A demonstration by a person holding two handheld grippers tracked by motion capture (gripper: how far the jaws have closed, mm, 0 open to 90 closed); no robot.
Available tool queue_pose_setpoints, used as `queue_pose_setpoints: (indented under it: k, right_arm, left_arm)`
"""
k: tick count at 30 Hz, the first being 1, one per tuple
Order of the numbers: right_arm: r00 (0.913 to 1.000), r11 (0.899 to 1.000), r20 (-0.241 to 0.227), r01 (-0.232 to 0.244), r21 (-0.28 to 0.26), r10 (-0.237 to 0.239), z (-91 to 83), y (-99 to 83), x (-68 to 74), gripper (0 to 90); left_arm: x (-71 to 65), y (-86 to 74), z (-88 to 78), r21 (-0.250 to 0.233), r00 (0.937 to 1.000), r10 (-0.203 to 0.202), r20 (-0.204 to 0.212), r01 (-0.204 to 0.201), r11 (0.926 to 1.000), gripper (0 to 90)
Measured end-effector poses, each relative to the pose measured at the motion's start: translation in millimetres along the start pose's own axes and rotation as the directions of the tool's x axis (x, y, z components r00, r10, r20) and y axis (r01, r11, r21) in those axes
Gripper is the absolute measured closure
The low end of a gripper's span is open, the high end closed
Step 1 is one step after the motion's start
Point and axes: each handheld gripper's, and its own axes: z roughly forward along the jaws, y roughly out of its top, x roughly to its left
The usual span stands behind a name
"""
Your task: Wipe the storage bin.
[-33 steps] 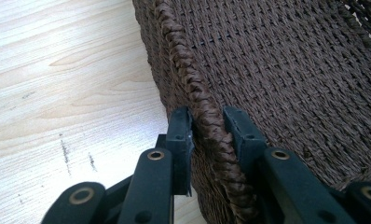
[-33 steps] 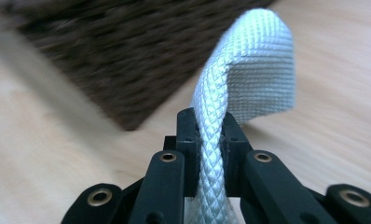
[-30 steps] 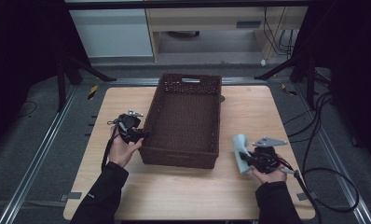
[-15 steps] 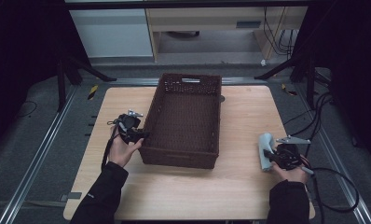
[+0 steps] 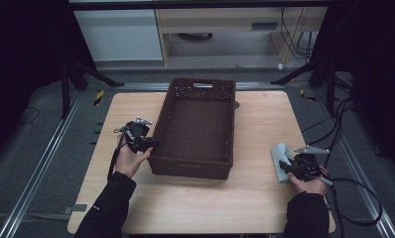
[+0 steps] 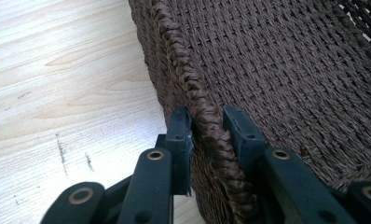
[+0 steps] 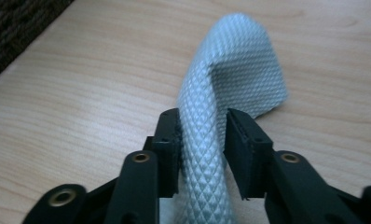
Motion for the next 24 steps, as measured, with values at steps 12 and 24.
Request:
queue_pose_setpoints:
  k: [12,24]
  right_arm:
    - [0.9994,0.992,0.017,0.033,-0.125,-0.031,-19.6,28.5,13.7,55.6]
    - [0.9957,0.986,-0.064,0.057,-0.159,-0.068,-17.8,71.5,45.8,56.7]
  left_arm:
    - [-0.6,0.2,-0.3,-0.001,1.0000,0.003,0.007,-0.003,1.0000,73.9]
    - [-0.5,0.5,-0.2,0.000,1.0000,0.005,0.008,-0.005,1.0000,73.9]
